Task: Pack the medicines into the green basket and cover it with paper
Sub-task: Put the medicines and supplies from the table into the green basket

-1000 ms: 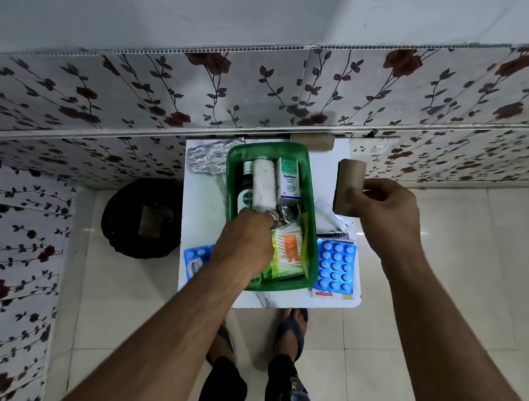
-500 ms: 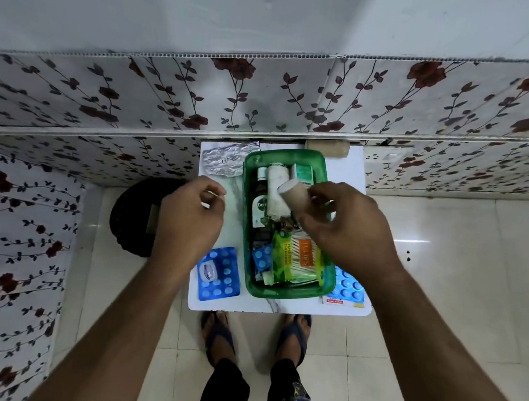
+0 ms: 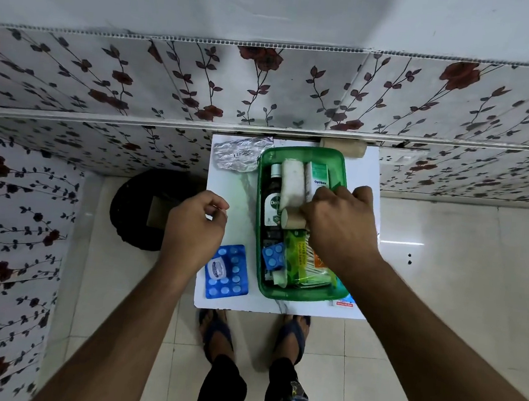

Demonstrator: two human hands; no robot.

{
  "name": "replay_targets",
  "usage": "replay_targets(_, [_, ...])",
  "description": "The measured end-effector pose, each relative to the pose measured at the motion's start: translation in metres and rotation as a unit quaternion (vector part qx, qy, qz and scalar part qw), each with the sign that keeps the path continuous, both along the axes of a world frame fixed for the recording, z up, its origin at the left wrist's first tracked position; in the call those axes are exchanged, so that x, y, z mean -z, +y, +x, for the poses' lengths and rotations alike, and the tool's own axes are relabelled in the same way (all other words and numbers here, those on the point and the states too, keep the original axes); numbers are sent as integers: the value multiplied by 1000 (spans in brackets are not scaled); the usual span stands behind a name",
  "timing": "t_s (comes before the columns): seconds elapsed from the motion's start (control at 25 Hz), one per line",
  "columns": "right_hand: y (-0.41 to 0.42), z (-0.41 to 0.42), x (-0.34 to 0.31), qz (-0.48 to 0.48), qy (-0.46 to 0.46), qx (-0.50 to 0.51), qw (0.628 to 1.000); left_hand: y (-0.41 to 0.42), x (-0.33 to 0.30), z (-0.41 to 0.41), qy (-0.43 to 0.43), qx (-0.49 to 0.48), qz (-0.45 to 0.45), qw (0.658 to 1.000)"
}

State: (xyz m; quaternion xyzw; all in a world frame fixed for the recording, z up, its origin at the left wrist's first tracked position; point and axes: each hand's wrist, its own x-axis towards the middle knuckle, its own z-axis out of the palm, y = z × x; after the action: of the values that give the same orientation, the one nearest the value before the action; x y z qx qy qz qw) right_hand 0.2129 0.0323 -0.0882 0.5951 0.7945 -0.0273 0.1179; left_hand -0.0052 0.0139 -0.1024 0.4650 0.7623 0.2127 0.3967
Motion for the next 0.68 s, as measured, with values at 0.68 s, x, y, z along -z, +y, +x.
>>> replay_targets(0.68, [-46,52,-16,70,369,335,864,-70,23,-18,141,259,-82,952])
